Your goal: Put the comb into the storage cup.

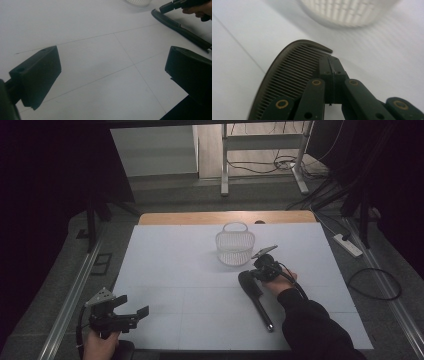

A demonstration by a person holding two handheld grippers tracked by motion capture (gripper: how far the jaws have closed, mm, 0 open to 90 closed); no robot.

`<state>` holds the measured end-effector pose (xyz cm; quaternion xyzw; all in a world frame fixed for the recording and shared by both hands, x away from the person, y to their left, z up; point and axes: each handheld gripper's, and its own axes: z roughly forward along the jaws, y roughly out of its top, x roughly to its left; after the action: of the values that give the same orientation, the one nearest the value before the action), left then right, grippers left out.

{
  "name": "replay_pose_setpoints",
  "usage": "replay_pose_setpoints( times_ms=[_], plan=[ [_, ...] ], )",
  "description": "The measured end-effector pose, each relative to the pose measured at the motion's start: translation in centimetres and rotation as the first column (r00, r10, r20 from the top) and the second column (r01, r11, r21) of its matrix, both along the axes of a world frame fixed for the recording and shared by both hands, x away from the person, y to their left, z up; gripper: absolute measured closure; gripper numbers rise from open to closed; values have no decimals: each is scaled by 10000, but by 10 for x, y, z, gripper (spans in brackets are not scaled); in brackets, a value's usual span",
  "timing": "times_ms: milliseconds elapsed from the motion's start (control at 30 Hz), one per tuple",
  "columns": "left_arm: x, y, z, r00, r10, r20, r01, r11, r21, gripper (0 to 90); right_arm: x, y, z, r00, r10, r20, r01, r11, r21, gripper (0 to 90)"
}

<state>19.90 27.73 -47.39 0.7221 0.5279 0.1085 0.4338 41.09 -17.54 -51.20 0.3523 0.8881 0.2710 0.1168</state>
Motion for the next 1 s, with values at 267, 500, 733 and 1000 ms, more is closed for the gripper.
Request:
replay_pose_setpoints(
  times_ms=[267,500,733,1000],
  plan=[
    [0,0,0,10000,5,8,-5,10000,-29,9,-6,28,-4,9968,773,-186,-764,9962,421,899],
    [-1,1,0,10000,15,21,-15,10000,-61,9,-8,28,1,9962,869,-11,-868,9959,267,898],
    [-1,1,0,10000,25,9,-25,10000,-44,9,-24,16,25,9953,899,351,-921,9936,650,798],
    [-1,1,0,10000,52,13,-52,10000,-55,9,-42,1,36,9948,968,332,-980,9946,356,608]
  ],
)
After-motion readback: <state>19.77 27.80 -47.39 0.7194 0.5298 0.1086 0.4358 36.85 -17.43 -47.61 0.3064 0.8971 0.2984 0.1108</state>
